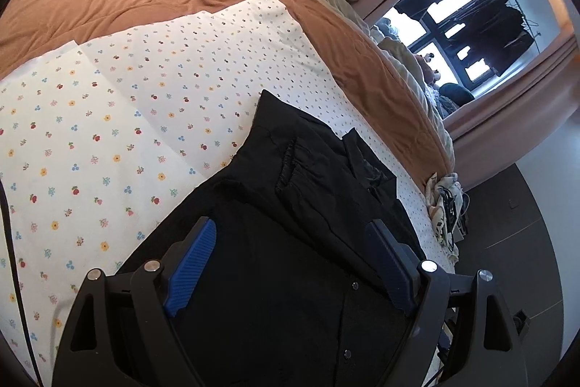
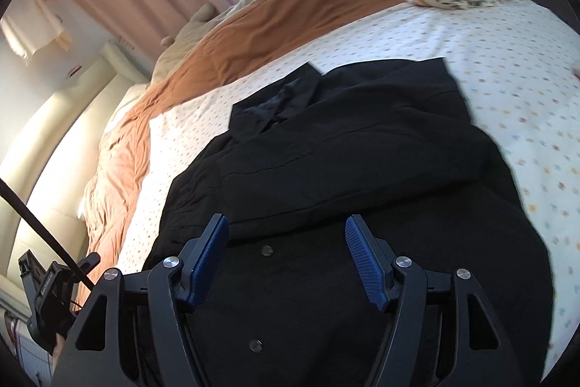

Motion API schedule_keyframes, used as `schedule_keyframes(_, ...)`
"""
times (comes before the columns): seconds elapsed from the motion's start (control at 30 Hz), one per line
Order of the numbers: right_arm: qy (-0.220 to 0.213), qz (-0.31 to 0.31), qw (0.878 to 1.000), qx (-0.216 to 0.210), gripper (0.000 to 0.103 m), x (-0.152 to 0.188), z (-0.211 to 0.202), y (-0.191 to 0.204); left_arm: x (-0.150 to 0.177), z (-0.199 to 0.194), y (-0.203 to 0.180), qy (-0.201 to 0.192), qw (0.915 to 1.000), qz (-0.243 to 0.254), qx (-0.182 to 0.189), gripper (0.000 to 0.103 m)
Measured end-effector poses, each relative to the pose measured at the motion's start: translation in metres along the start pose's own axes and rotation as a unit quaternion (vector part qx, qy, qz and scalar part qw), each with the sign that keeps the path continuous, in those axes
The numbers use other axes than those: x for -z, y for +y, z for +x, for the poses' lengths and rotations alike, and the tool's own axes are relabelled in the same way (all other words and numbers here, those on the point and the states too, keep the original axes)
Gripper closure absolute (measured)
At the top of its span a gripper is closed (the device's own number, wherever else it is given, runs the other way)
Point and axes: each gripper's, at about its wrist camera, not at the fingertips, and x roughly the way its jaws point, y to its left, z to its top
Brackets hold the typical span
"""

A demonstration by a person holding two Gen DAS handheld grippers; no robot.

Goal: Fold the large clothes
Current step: 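Release the shirt with the right tool and lift both tools away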

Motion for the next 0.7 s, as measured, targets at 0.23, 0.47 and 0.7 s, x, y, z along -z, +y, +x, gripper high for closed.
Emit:
schedule_keyframes(0.23, -0.023, 0.025, 0.998, 0.043, 0.038, 0.041, -0.066, -0.029, 0.032, -0.05, -0.015, 0.01, 0.9967, 0.08, 0.012, 0.017)
schedule_keyframes(0.47, -0.042, 0.068, 0.995, 0.051, 0.038, 0.08, -0.13, -0.048, 0.056, -0.105, -0.018, 0.008, 0.9888, 0.149, -0.003, 0.017)
schedule_keyframes(0.7, -0.053, 0.067, 0.995, 0.05, 0.038, 0.12, -0.194, -0.07, 0.083, -0.159, -0.021, -0.025, 0.9794, 0.2, -0.01, 0.017)
